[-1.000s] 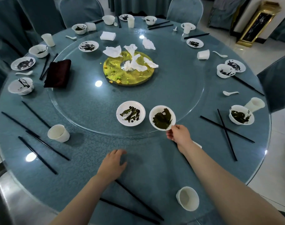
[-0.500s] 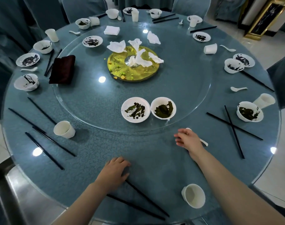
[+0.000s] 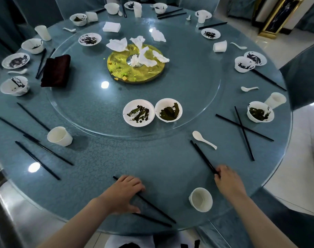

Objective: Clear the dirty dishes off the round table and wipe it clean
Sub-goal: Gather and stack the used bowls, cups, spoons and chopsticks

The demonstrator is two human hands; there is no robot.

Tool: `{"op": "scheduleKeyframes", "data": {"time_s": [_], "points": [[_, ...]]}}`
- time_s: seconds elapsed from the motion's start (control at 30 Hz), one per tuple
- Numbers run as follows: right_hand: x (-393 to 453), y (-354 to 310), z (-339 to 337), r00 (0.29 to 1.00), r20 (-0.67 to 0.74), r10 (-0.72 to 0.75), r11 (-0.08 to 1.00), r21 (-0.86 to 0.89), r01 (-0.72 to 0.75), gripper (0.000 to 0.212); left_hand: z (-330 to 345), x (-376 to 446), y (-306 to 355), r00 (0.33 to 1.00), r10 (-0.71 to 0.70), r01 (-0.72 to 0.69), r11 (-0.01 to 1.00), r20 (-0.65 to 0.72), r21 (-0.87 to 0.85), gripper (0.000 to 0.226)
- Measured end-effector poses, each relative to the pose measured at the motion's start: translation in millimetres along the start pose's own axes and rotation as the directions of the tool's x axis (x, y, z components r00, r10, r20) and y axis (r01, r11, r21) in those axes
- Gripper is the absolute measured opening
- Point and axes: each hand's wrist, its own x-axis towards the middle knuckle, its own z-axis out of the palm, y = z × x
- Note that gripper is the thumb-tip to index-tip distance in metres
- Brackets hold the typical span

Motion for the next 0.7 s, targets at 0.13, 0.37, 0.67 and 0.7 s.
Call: {"op": "scheduleKeyframes", "data": {"time_s": [0.13, 0.37, 0.67, 0.7], "points": [[-3.1, -3.7, -2.0, 0.998, 0.048, -0.038, 0.998, -0.042, 0.04, 0.016, -3.6, 0.8, 8.8, 0.998, 0.041, -0.044, 0.997, 0.05, 0.067, 0.072], [-3.0, -10.7, 0.2, 0.994, 0.086, -0.063, 0.996, -0.062, 0.069, 0.02, -0.8, -3.2, 18.9, 0.995, 0.092, -0.087, 0.985, -0.029, 0.149, 0.037], [-3.6, -18.8, -1.1, 0.987, 0.139, -0.085, 0.992, -0.082, 0.097, 0.01, 7.9, -0.8, 24.4, 0.991, -0.066, 0.091, 0.97, -0.114, 0.227, 0.018], [-3.8, -19.5, -0.9, 0.987, 0.134, -0.085, 0.991, -0.094, 0.098, 0.01, 8.7, 0.1, 25.6, 0.992, -0.073, 0.096, 0.967, -0.104, 0.237, 0.017]]}}
